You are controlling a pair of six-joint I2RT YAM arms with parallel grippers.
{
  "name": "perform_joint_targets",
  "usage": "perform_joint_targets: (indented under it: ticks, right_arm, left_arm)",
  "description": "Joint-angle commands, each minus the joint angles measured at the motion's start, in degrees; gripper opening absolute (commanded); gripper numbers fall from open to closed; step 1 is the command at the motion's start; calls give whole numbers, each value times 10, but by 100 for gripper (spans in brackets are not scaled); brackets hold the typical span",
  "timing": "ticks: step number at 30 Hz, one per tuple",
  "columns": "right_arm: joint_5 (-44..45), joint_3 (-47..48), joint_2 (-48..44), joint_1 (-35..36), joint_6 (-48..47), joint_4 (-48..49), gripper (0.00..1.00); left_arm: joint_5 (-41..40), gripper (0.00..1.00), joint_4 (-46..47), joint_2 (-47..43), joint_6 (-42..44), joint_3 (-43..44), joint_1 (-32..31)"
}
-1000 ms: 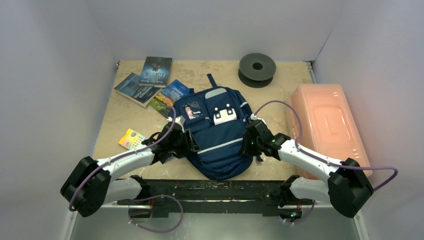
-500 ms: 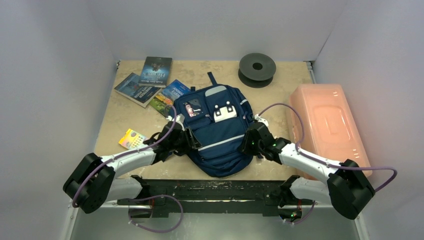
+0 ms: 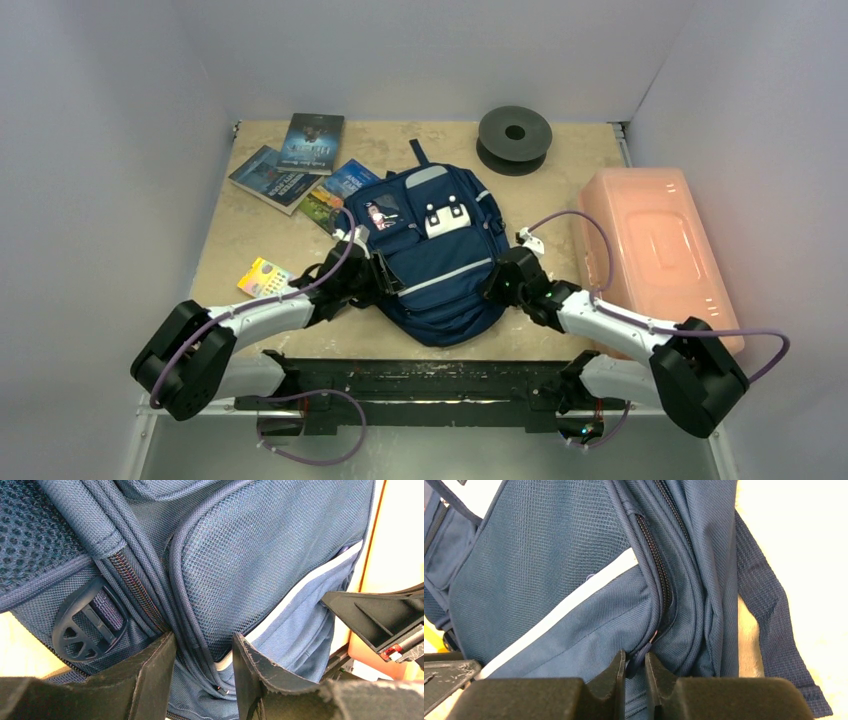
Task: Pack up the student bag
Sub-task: Unzip the student bag at the center of the board.
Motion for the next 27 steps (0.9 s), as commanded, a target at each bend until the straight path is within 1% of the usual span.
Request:
perform_joint_targets:
  ticks: [1, 3, 6, 9, 11, 15, 17, 20, 22, 24, 26, 27]
  right_arm:
    - [39, -33, -32, 1, 18, -65, 12]
    - [31, -15, -62, 1, 14, -88, 10]
    - [18, 26, -82, 1, -15, -143, 0]
    - [-6, 69, -68, 1, -66, -210, 0]
    - [-17, 102, -47, 1, -115, -251, 0]
    - [-110, 132, -13, 14, -171, -279, 0]
    - [-112, 154, -2, 44, -187, -286, 0]
    - [-122, 195, 25, 107, -233, -256, 0]
    - [-136, 227, 51, 148, -242, -226, 0]
    - [-153, 265, 83, 187, -249, -193, 0]
    - [-204, 285, 108, 198, -247, -131, 0]
    - [-221, 291, 117, 196, -230, -97, 0]
  left_arm:
    - [36, 43, 27, 6, -12, -5, -5]
    - [35, 43, 30, 10, -11, -5, -5]
    - [33, 43, 33, 23, -8, 4, -5]
    - [40, 43, 45, 41, -8, 18, -5]
    - [49, 43, 62, 56, -9, 24, -5]
    - [68, 46, 101, 83, -16, 33, -4]
    - [76, 46, 125, 97, -24, 33, -5]
    - [95, 42, 186, 124, -48, 27, -8]
    - [100, 36, 233, 142, -74, 19, -13]
    - [96, 34, 276, 153, -97, 7, -20]
    - [73, 34, 298, 144, -111, -6, -34]
    - [62, 34, 295, 137, -113, -8, -42]
